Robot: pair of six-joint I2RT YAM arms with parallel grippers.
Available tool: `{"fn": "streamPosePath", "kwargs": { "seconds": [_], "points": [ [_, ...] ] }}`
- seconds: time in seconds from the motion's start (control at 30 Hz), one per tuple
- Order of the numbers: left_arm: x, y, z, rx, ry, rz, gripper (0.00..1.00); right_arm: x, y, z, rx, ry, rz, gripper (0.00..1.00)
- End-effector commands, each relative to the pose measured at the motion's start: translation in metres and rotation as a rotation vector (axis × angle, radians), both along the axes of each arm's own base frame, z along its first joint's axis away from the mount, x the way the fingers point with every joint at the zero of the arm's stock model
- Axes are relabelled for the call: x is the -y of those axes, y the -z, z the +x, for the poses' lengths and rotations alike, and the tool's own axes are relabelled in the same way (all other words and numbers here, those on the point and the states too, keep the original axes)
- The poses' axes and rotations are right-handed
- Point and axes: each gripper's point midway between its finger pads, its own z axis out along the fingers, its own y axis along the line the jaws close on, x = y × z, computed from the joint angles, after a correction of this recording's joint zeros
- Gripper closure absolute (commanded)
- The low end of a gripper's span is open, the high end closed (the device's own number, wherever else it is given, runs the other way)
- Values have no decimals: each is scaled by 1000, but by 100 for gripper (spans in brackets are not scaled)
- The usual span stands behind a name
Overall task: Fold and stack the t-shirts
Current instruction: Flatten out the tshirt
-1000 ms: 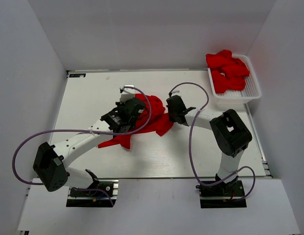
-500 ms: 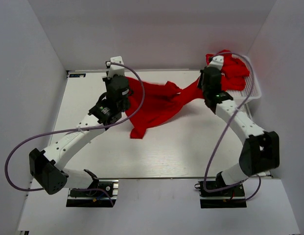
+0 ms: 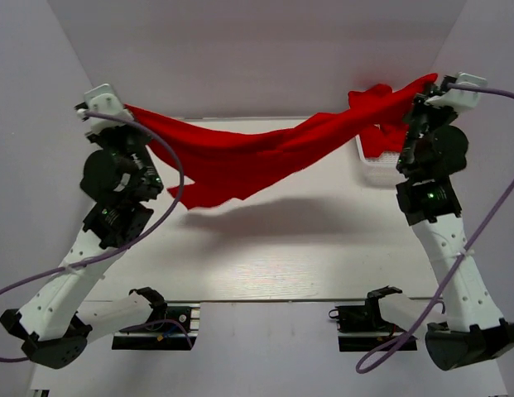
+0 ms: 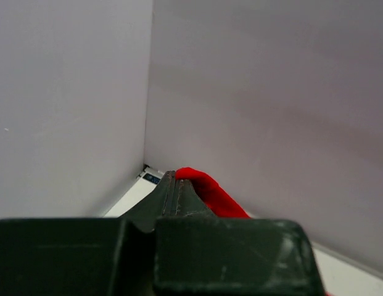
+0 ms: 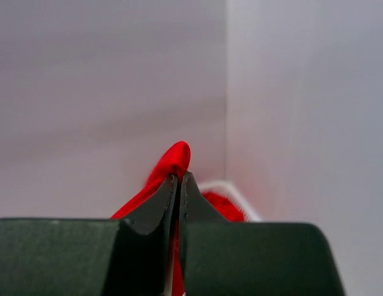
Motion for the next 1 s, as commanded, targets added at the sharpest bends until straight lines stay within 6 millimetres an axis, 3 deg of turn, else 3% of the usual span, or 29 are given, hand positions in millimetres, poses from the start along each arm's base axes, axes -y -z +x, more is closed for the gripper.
{"fn": "streamPosePath", "kwargs": {
  "seconds": [0.0, 0.1, 0.23, 0.27, 0.33, 0.37, 0.4, 0.43, 0.47, 0.5, 0.53, 0.57, 0.6, 0.63, 0.67, 0.7, 0.73, 0.83, 0.93, 0.97],
  "points": [
    [-22, -27, -22, 57, -36, -22, 100, 28, -67, -48, 178, 113, -25, 100],
    [-25, -33, -25, 61, -42, -15, 100, 26, -77, -54, 178, 90, -51, 100],
    [-13, -25, -9, 29, -52, 32, 100, 13, -44, -25, 80, 44, -62, 100],
    [-8, -20, -3, 14, -54, 48, 100, 7, -29, -7, 36, 36, -68, 100],
    [9, -10, 20, -16, -62, 92, 100, -1, -11, 11, -16, -3, -61, 100],
    [13, -9, 30, -24, -73, 114, 100, -10, 10, 38, -78, -21, -67, 100],
    [19, -8, 41, -32, -78, 138, 100, -14, 6, 46, -76, -42, -68, 100],
    [31, 7, 72, -82, -92, 187, 100, -18, -10, 50, -47, -61, -58, 100],
    [32, -12, 81, -50, -101, 176, 100, -20, -2, 70, -78, -59, -61, 100],
    [36, -15, 95, -67, -108, 195, 100, -22, 13, 91, -136, -56, -72, 100],
    [27, -39, 100, -47, -140, 177, 100, -26, -22, 100, -74, -74, -63, 100],
    [40, -29, 127, -78, -130, 208, 100, -26, -31, 106, -60, -79, -57, 100],
    [42, -37, 136, -68, -122, 217, 100, -31, -22, 123, -91, -94, -69, 100],
    [40, -43, 141, -63, -124, 216, 100, -28, -49, 125, -42, -90, -57, 100],
    [30, -65, 137, -18, -139, 192, 100, -30, -53, 127, -38, -101, -57, 100],
    [31, -65, 146, -23, -138, 204, 100, -32, -55, 131, -35, -109, -57, 100],
    [23, -77, 139, -3, -148, 186, 100, -31, -53, 138, -49, -110, -60, 100],
    [13, -78, 139, -7, -150, 199, 100, -33, -41, 139, -71, -139, -56, 100],
    [-1, -64, 136, -46, -179, 208, 100, -31, -17, 133, -118, -148, -52, 100],
    [-1, -61, 134, -49, -172, 198, 100, -25, -18, 127, -115, -138, -45, 100]
  ]
}}
